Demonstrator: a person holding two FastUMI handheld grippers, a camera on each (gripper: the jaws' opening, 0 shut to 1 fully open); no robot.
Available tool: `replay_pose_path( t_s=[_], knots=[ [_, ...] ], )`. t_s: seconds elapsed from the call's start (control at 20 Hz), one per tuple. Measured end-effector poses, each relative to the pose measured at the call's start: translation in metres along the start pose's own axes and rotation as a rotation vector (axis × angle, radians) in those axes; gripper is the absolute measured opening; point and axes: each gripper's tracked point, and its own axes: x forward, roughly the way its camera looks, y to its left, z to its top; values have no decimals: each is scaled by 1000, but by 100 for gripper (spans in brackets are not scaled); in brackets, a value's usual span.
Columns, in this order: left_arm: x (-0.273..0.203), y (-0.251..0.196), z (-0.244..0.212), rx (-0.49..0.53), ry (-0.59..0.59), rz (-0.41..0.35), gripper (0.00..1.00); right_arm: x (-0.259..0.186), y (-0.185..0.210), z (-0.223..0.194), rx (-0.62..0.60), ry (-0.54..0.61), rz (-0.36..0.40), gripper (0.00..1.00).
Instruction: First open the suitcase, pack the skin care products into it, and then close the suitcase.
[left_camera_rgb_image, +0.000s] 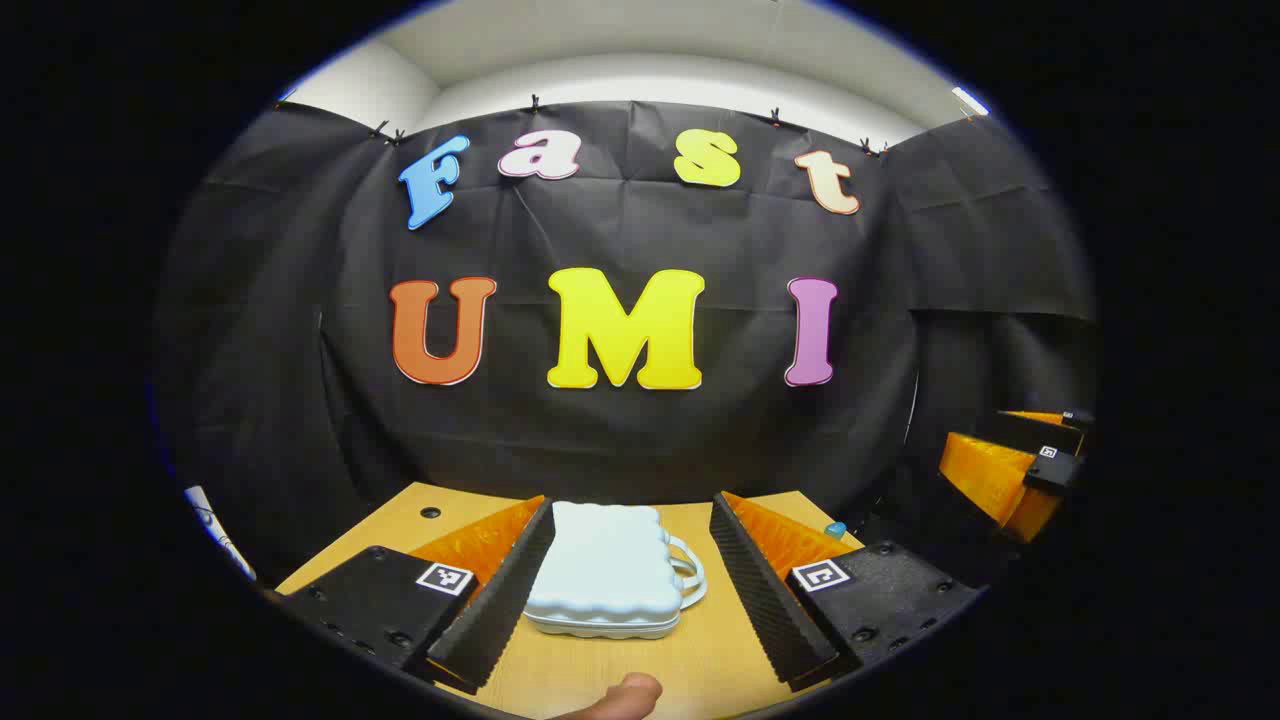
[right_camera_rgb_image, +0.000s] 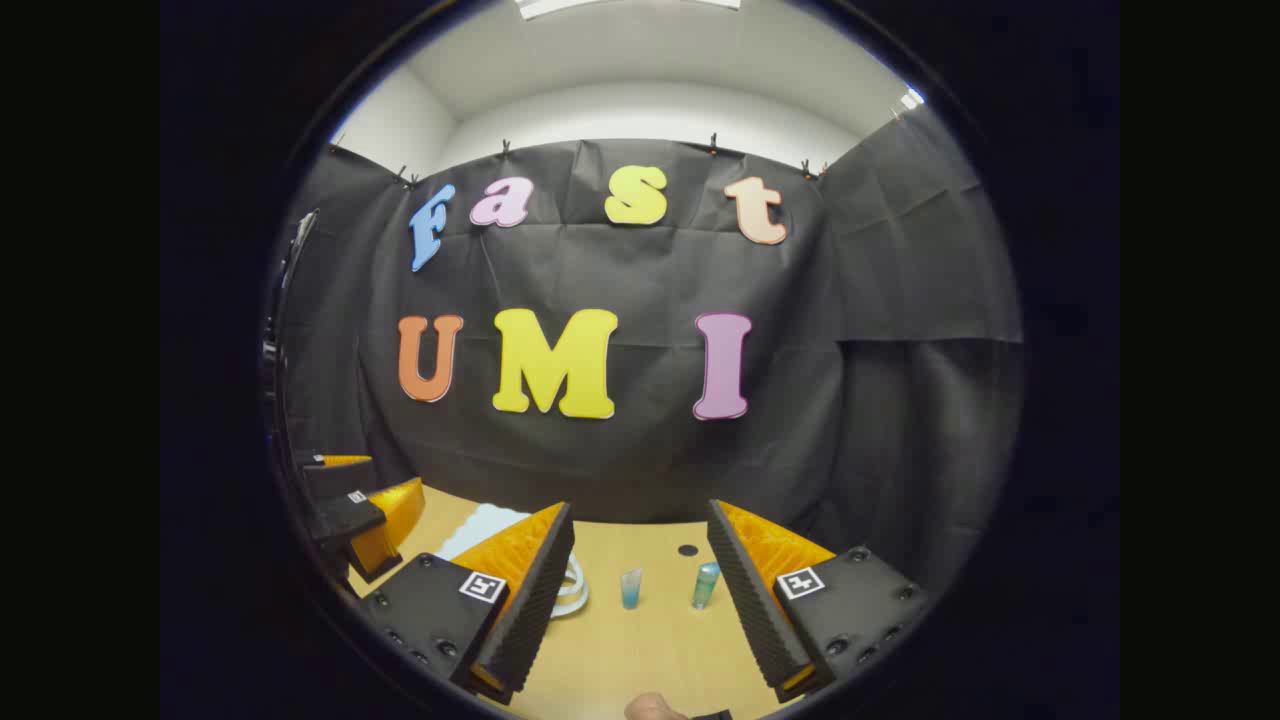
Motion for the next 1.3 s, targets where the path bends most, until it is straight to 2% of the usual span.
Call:
replay_pose_path(
  t_s=[0.55, 1.05, 1.15, 1.3],
  knots=[
    [33, -23, -2, -16, 17, 25, 100, 45, -33, -1, 12, -2, 2, 80],
    [43, -35, -6, 8, 17, 49, 100, 62, -52, -10, 11, 19, 16, 80],
    [53, -34, -14, 53, 12, 57, 100, 66, -64, -10, 12, 16, -9, 80],
    [74, -29, -41, 200, 13, 72, 100, 72, -84, -11, -45, 5, -41, 80]
  ],
)
